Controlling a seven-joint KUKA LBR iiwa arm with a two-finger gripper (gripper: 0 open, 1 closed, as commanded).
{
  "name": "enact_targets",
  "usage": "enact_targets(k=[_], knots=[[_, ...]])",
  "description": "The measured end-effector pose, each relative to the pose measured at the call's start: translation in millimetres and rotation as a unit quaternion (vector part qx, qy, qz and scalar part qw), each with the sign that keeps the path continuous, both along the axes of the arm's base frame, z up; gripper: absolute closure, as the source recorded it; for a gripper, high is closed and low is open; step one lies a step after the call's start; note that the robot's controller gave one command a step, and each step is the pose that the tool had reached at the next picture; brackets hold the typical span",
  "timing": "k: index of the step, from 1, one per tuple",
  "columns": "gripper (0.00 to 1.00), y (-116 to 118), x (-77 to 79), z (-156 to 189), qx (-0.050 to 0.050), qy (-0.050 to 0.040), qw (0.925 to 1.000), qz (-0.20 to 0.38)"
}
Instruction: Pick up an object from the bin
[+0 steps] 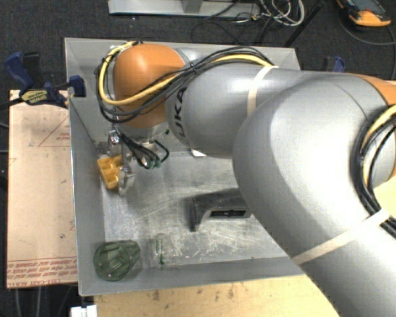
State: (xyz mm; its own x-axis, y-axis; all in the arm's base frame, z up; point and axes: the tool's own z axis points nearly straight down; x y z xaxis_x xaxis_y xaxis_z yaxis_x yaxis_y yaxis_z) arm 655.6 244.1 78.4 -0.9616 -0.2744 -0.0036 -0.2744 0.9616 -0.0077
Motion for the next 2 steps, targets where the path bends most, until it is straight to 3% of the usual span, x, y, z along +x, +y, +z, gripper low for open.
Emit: enact_targets(k=[1, 2], knots=[[1.00, 0, 0.1, 0, 0.000, -0.0003, 1.0000, 0.000], [1.00, -17, -18.2, 140, 0.004, 0.0022, 0.9818, 0.190]])
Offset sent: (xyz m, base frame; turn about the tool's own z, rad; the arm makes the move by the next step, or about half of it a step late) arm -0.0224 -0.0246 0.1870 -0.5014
